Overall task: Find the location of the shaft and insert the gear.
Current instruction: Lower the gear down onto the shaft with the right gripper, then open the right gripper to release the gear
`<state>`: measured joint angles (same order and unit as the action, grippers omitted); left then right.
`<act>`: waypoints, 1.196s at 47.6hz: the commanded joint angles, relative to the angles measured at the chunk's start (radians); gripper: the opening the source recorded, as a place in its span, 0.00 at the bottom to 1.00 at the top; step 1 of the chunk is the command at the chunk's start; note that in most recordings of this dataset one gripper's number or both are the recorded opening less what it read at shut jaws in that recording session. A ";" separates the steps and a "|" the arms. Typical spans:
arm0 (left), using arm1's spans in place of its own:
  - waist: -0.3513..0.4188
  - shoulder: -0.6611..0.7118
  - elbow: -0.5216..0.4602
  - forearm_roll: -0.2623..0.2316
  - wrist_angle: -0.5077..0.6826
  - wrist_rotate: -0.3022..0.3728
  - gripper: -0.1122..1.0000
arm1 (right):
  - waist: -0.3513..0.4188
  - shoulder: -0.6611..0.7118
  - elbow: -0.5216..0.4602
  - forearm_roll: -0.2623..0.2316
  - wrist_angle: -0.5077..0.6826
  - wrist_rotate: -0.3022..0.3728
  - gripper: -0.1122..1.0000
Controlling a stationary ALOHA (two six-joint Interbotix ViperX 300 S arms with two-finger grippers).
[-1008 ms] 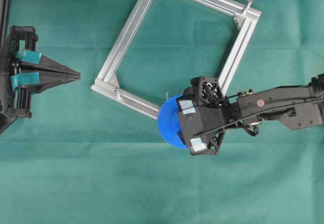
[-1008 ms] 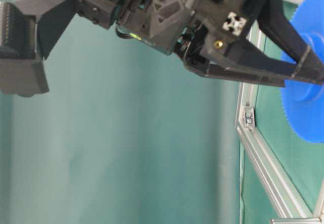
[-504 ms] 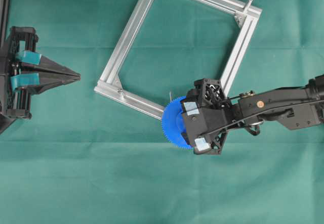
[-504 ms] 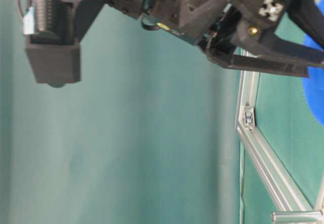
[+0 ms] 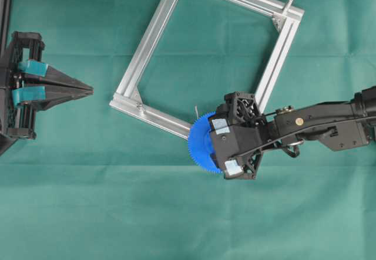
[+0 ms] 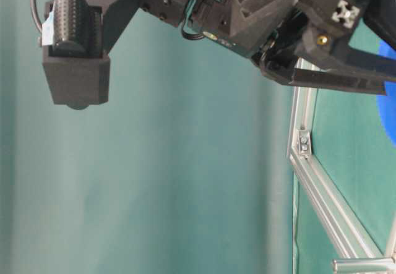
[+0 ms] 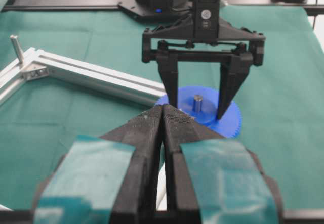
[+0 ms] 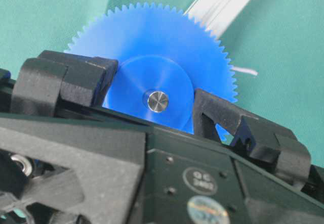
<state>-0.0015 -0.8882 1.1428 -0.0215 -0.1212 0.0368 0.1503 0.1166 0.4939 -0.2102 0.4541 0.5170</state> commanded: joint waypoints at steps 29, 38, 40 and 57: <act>-0.012 0.006 -0.028 0.000 -0.006 -0.002 0.11 | -0.002 -0.014 -0.014 0.002 -0.002 0.003 0.72; -0.012 0.006 -0.028 0.000 -0.006 -0.002 0.11 | -0.002 -0.012 -0.020 0.002 0.014 0.002 0.82; -0.014 0.006 -0.028 0.000 -0.006 -0.002 0.11 | -0.003 -0.014 -0.023 0.002 0.017 0.002 0.88; -0.014 0.006 -0.028 0.000 -0.003 0.000 0.11 | -0.002 -0.051 -0.034 -0.003 0.037 0.000 0.89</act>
<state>-0.0123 -0.8882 1.1428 -0.0215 -0.1197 0.0368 0.1488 0.1089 0.4817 -0.2102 0.4893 0.5185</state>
